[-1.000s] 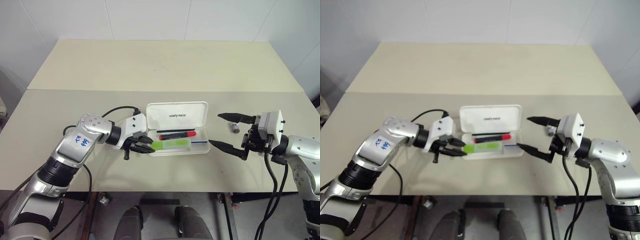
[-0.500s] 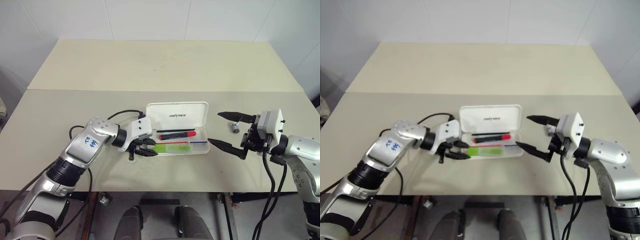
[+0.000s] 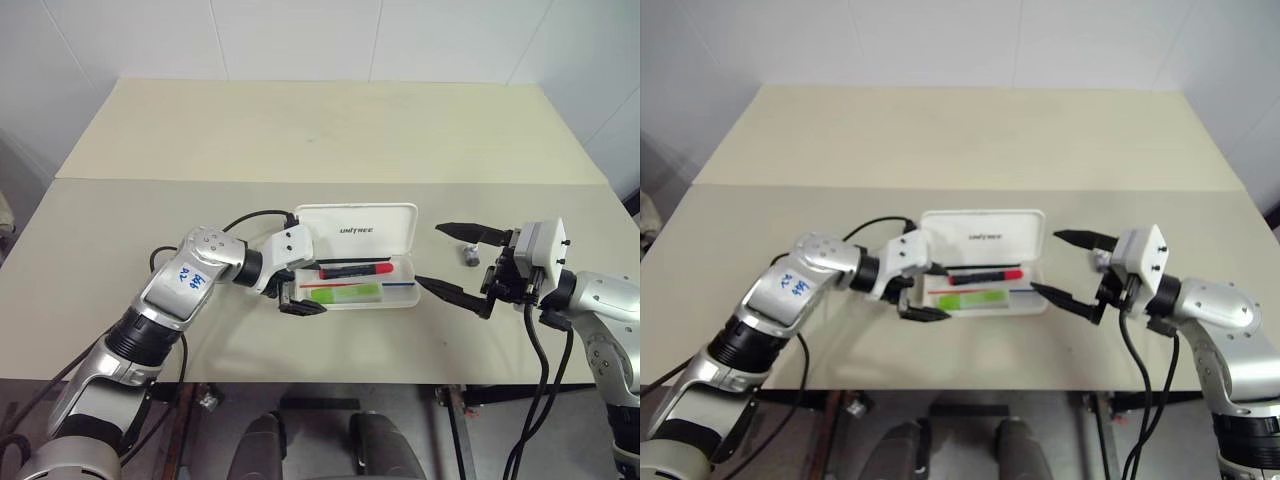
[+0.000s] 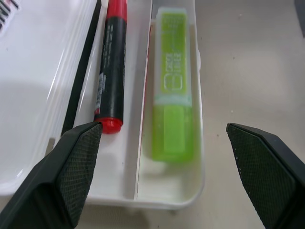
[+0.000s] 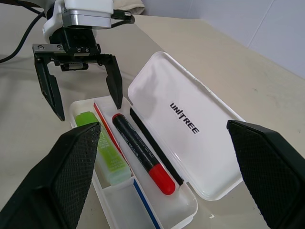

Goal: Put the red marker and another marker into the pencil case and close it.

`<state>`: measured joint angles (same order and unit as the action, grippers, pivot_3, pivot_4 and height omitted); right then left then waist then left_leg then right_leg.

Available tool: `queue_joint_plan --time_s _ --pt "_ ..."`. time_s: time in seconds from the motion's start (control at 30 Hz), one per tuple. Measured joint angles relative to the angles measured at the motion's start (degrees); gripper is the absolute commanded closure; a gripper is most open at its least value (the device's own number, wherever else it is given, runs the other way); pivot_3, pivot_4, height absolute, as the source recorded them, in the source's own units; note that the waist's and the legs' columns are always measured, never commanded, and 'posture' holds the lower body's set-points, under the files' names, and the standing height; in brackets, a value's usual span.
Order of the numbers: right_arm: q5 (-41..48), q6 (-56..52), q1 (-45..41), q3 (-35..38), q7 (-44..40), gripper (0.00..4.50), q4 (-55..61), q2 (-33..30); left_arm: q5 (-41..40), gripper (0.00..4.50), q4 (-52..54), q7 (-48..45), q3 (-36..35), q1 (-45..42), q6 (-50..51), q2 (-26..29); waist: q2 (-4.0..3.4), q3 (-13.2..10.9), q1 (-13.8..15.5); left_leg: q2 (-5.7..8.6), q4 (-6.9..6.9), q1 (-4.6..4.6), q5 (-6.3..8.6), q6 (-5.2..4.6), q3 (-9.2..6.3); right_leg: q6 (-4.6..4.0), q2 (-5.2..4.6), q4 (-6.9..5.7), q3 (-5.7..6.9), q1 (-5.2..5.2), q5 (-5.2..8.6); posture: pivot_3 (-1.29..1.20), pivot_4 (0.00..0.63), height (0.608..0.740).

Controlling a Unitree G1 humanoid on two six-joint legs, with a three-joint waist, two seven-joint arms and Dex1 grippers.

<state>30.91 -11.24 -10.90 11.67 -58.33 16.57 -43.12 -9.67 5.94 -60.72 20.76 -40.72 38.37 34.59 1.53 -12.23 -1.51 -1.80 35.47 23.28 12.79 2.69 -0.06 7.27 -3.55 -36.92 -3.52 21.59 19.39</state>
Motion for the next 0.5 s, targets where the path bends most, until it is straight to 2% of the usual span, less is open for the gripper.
queue_joint_plan --time_s 0.33,0.5 --pt "-0.1 -2.7 -1.1 0.0 1.1 0.00 -1.0 -0.7 -1.6 0.03 -0.2 -0.3 -4.9 0.3 -5.0 -0.3 0.00 0.0 0.0 0.00 0.05 0.01 0.00 0.00 0.00 0.00 -0.02 -0.03 0.00 0.00 0.00 0.00 0.150 0.740" --pt "0.0 -3.8 -0.8 0.0 -0.3 0.00 -1.1 -1.9 -7.7 0.03 0.3 -6.7 -9.8 4.2 -11.0 0.9 0.00 0.0 -0.2 -0.05 0.03 -0.01 0.00 0.00 0.00 -0.02 0.02 -0.04 0.01 0.00 0.01 0.00 0.150 0.740"
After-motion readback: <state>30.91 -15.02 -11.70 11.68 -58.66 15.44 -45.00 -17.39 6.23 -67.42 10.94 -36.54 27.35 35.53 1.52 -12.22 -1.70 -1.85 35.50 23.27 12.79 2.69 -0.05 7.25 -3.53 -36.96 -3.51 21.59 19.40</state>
